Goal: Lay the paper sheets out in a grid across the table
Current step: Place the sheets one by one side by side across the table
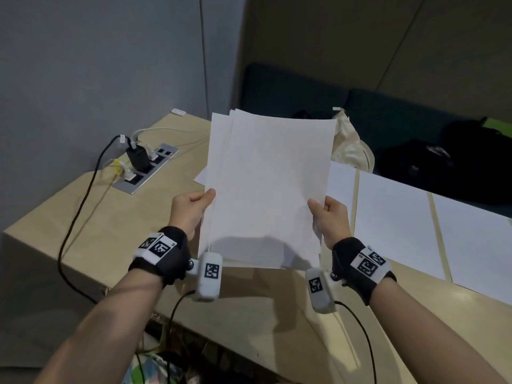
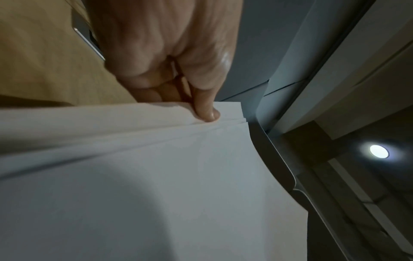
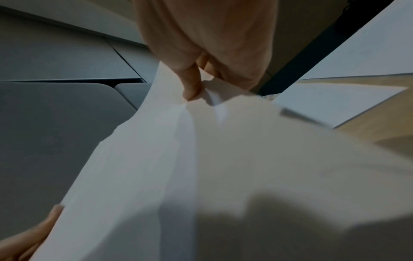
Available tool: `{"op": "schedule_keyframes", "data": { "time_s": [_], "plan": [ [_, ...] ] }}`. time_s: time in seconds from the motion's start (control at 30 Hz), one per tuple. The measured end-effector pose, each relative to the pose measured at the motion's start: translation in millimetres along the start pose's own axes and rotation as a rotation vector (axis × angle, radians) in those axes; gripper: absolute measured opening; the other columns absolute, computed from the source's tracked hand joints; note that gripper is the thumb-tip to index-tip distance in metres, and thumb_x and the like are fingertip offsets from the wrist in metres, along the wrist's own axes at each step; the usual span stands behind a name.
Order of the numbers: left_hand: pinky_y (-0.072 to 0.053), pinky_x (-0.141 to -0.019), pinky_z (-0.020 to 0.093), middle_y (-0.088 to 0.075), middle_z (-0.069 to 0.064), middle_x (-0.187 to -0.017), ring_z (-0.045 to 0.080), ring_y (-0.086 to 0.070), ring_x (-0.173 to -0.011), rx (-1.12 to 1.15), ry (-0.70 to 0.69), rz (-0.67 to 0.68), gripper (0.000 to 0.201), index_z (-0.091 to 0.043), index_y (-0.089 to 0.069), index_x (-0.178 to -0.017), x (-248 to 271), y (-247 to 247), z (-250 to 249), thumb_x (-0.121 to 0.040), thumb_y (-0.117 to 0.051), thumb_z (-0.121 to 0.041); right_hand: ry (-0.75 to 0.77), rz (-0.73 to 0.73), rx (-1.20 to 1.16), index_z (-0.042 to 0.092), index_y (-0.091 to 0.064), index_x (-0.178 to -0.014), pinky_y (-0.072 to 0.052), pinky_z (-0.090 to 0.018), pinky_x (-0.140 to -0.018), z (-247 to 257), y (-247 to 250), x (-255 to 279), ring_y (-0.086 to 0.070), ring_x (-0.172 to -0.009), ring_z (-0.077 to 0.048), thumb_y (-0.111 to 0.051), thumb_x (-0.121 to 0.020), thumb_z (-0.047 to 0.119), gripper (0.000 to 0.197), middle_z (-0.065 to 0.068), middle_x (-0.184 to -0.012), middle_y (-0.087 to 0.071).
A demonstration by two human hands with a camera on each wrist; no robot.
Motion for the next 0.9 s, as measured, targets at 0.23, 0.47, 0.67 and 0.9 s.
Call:
{"op": "schedule_keyframes", "data": {
  "time_s": [0.23, 0.47, 0.67, 0.9],
  "plan": [
    [-0.032, -0.062, 0.029, -0.038, 0.010, -0.074, 0.022, -0.032, -0.073, -0.197, -0.075, -0.207, 0.023, -0.008, -0.050, -0.069, -13.7, 46.8, 18.6, -0.088, -0.061, -0.016, 0.039, -0.153, -0.047, 0.007, -0.059, -0.096, -0.048, -0.022, -0.065, -2.1, 24.3, 0.9, -0.058, -0.065, -0.010, -0.052, -0.092, 0.006, 0.008, -0.003, -0.079, -0.062],
    [-0.041, -0.090, 0.037, -0.063, 0.028, -0.107, 0.039, -0.057, -0.103, -0.636, -0.006, -0.285, 0.027, 0.010, -0.062, -0.106, -17.2, 93.0, 48.6, -0.087, -0.061, -0.010, -0.019, -0.234, -0.028, -0.002, -0.060, -0.101, -0.050, -0.023, -0.062, -22.8, 43.1, 4.1, -0.056, -0.069, -0.022, -0.052, -0.090, 0.005, 0.015, -0.014, -0.088, -0.060],
    [-0.037, -0.097, 0.047, -0.048, 0.027, -0.129, 0.041, -0.045, -0.118, -0.903, -0.051, -0.325, 0.047, -0.001, -0.048, -0.127, -12.3, 87.7, 51.4, -0.083, -0.063, -0.006, -0.076, -0.218, -0.020, -0.002, -0.061, -0.105, -0.049, -0.030, -0.074, -41.1, 33.1, 13.5, -0.058, -0.073, -0.021, -0.053, -0.091, 0.006, 0.018, -0.009, -0.087, -0.062],
    [-0.021, -0.109, 0.046, -0.027, 0.010, -0.146, 0.032, -0.026, -0.134, -1.128, -0.202, 0.004, 0.058, -0.021, -0.034, -0.140, 18.7, 16.5, 46.5, -0.087, -0.055, -0.034, -0.048, -0.236, 0.029, 0.001, -0.061, -0.104, -0.050, -0.032, -0.077, -40.7, 24.2, 18.7, -0.058, -0.076, -0.022, -0.052, -0.091, 0.007, 0.016, -0.009, -0.088, -0.063]
  ]
}}
Point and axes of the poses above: each hand's wrist, its own x-axis away from the middle knuckle, its own y-axis out of the back of the hand, z = x × y, the point moved 3 cm from there along -x, towards the middle knuckle
